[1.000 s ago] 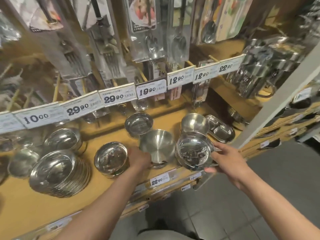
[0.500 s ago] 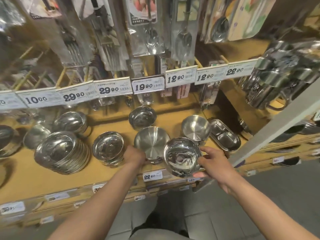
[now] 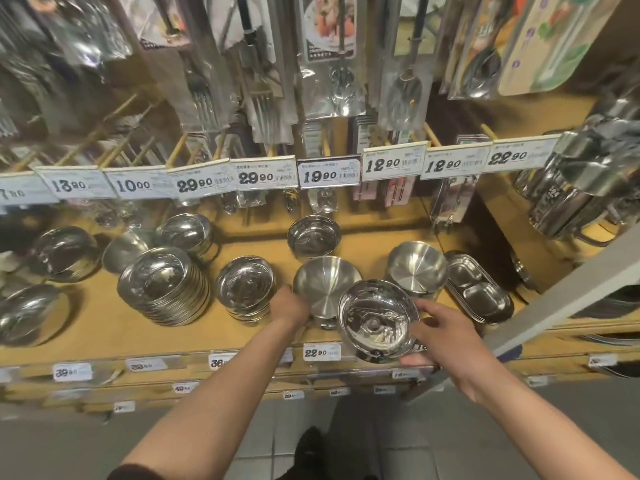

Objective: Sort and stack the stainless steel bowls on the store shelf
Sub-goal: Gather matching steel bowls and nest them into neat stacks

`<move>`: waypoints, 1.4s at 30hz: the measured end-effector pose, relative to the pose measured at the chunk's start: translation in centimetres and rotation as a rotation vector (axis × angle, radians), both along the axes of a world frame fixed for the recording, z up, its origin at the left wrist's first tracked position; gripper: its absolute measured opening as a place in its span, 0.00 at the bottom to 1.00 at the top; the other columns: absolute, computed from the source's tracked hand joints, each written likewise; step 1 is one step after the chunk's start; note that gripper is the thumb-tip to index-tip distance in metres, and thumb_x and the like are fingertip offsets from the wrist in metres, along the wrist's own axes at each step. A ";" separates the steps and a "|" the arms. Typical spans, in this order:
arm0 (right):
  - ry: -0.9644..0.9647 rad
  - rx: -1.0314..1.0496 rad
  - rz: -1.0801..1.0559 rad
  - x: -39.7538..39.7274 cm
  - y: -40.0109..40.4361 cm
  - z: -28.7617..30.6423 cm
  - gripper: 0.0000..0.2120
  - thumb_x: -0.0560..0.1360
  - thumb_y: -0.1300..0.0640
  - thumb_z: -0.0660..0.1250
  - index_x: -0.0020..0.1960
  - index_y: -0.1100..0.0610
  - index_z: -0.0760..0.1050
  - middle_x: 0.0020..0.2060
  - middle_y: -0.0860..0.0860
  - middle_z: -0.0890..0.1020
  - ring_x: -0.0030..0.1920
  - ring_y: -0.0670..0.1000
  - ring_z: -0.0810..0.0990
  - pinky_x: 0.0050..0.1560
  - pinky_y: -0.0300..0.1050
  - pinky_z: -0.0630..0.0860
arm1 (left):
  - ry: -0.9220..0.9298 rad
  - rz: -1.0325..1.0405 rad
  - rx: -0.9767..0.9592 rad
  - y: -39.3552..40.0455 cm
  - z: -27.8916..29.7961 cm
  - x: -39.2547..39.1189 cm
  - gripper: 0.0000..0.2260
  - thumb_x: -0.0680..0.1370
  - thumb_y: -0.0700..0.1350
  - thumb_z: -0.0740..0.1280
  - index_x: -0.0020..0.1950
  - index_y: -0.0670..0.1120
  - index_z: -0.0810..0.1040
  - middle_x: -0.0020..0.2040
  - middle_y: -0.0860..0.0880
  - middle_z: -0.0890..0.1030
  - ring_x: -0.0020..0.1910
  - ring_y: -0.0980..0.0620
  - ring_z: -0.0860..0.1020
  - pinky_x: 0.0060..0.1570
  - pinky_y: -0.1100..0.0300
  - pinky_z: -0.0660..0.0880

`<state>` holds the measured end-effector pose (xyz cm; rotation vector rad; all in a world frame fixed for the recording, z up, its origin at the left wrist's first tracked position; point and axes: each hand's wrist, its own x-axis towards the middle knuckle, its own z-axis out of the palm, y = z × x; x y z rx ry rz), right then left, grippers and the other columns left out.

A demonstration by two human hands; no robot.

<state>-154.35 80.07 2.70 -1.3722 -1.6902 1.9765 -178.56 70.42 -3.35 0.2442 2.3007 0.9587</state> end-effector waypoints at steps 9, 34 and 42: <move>0.102 0.005 0.058 -5.4 -1.3 1.7 0.17 0.79 0.68 0.66 0.63 0.52 0.78 0.50 0.54 0.87 0.42 0.59 0.88 0.33 0.43 0.84 | 0.068 -0.105 0.208 -5.2 5.3 -0.4 0.08 0.82 0.47 0.65 0.47 0.44 0.78 0.45 0.46 0.83 0.45 0.44 0.83 0.46 0.49 0.83; -0.100 0.213 -0.025 -26.6 -8.3 -1.5 0.07 0.79 0.62 0.69 0.46 0.51 0.81 0.33 0.44 0.86 0.34 0.53 0.87 0.40 0.56 0.86 | 0.039 -0.229 0.168 -11.8 5.3 -17.1 0.10 0.79 0.47 0.70 0.47 0.41 0.85 0.44 0.46 0.86 0.43 0.49 0.85 0.52 0.53 0.82; -0.164 0.280 -0.042 -26.2 -8.0 -2.0 0.06 0.78 0.65 0.69 0.47 0.57 0.83 0.36 0.53 0.87 0.32 0.52 0.87 0.32 0.45 0.84 | 0.097 -0.356 0.087 -10.9 5.6 -17.6 0.14 0.82 0.46 0.66 0.37 0.42 0.78 0.32 0.49 0.76 0.31 0.52 0.72 0.34 0.61 0.71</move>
